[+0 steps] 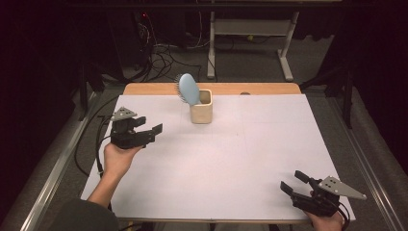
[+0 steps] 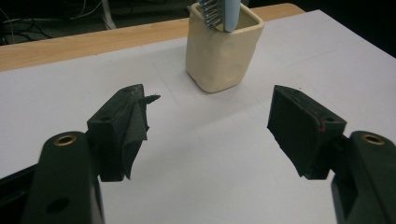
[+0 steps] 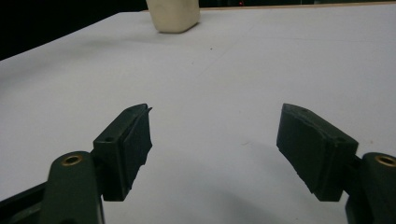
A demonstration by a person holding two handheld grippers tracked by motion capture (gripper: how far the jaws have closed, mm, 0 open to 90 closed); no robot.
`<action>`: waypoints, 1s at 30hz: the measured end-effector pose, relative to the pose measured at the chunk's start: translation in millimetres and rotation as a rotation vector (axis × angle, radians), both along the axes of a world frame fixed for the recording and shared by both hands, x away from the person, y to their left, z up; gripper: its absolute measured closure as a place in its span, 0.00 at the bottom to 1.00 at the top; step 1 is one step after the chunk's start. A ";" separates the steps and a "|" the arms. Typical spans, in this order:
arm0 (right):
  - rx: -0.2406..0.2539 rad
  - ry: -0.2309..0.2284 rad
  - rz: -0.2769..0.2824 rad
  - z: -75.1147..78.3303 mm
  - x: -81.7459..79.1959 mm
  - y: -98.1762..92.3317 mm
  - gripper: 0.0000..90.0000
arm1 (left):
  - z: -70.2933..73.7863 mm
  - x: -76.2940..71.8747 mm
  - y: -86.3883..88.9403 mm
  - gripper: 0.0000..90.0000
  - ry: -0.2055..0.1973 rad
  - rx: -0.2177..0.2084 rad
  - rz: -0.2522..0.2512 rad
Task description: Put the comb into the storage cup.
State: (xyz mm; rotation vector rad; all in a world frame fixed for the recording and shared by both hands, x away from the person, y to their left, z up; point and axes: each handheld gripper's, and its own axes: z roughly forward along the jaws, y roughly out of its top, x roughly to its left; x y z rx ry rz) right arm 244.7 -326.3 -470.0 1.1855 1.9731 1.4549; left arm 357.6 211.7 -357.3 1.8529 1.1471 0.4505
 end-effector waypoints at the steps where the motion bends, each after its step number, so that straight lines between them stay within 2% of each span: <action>1: 0.001 0.000 0.000 0.0 0.0 0.0 0.30 | -0.1 -0.6 0.4 0.33 0.001 0.003 -0.001; 30: 0.000 0.000 -0.001 0.0 -0.1 0.1 0.30 | -12.3 -16.0 7.6 0.32 0.000 -0.014 -0.009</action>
